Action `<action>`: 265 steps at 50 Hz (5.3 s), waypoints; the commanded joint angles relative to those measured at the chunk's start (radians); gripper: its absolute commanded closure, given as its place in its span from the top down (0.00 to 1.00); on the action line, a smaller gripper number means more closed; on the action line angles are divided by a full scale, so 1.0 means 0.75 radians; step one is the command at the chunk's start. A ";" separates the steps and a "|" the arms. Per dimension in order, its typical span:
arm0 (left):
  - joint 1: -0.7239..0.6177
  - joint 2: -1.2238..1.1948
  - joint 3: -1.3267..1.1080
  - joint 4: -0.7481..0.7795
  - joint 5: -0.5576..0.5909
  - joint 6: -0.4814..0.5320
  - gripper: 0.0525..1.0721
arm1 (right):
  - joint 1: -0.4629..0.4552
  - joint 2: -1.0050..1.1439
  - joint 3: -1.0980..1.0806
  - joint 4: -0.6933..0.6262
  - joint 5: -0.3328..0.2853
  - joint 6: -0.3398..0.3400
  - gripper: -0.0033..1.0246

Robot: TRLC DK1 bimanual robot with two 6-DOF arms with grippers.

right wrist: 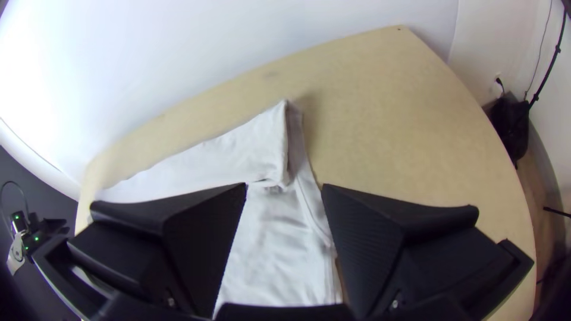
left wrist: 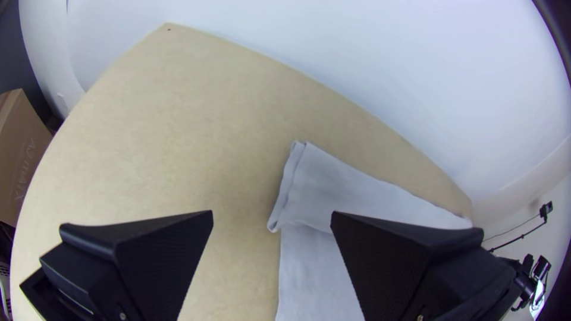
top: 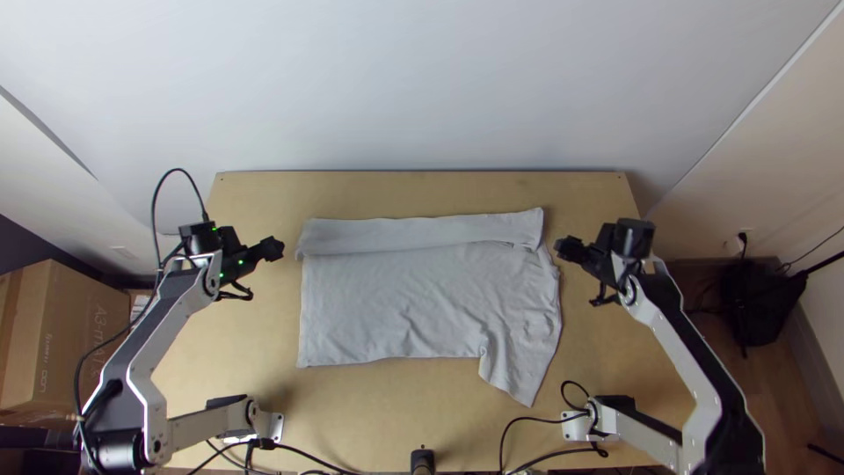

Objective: Fold the t-shirt

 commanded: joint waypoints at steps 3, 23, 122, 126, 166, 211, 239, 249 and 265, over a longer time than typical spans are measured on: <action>0.031 -0.164 -0.039 -0.105 0.053 0.019 0.94 | -0.009 -0.261 -0.106 -0.147 -0.003 0.037 0.61; 0.037 -0.461 0.016 -0.368 0.106 0.017 0.94 | 0.054 -0.678 -0.214 -0.691 -0.005 0.131 0.61; -0.406 -0.467 -0.012 -1.197 -0.140 0.569 0.95 | 0.428 0.117 -0.296 -0.910 -0.105 0.268 0.03; -0.449 -0.434 -0.051 -1.197 -0.205 0.565 0.95 | 0.426 0.113 -0.290 -0.910 -0.105 0.268 0.03; -0.730 0.079 -0.123 -1.090 -0.209 0.420 0.80 | 0.412 0.083 -0.274 -0.916 -0.105 0.270 0.03; -0.525 -0.201 -0.129 -1.021 -0.205 0.548 0.03 | -0.187 0.216 0.103 -1.068 0.019 -0.194 0.03; -0.384 -0.062 0.215 -0.906 -0.199 0.497 0.03 | -0.003 0.199 0.266 -0.849 0.019 -0.241 0.03; -0.337 0.065 0.342 -0.857 -0.199 0.510 0.03 | 0.056 0.277 0.371 -0.767 0.017 -0.231 0.03; -0.300 0.284 0.567 -0.755 -0.199 0.485 0.03 | 0.087 0.486 0.561 -0.665 0.019 -0.221 0.03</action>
